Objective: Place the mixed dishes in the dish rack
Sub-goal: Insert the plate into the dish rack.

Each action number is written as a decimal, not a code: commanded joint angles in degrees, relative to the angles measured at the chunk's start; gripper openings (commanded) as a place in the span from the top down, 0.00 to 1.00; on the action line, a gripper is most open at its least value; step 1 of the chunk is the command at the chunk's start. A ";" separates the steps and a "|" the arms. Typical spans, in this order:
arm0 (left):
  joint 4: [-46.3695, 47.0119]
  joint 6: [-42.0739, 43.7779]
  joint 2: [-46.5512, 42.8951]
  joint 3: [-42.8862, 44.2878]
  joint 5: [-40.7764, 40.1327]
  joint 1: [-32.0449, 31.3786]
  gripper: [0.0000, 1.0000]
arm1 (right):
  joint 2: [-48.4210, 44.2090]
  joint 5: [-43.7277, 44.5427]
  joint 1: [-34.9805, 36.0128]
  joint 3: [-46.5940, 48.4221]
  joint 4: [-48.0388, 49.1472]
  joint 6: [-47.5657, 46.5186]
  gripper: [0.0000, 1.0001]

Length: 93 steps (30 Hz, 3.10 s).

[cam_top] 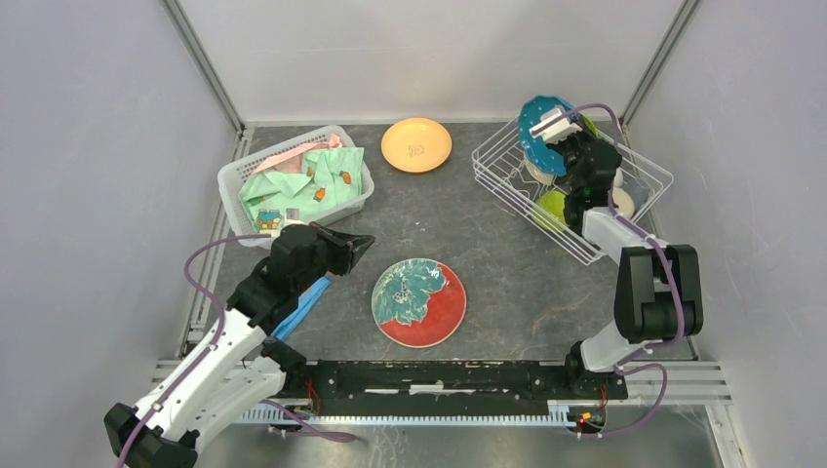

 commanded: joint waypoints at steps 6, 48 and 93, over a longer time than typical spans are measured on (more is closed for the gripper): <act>1.36 -1.21 0.69 0.15 0.39 -0.18 0.98 | -1.95 1.87 -0.10 3.61 10.64 -3.33 1.00; 1.39 -1.21 -0.70 0.20 1.67 -0.22 0.98 | -3.03 10.20 6.17 -9.11 19.20 -9.20 1.00; 0.79 -1.21 1.38 0.38 0.38 -0.18 0.98 | 0.03 0.25 0.30 -0.14 22.03 -5.16 1.00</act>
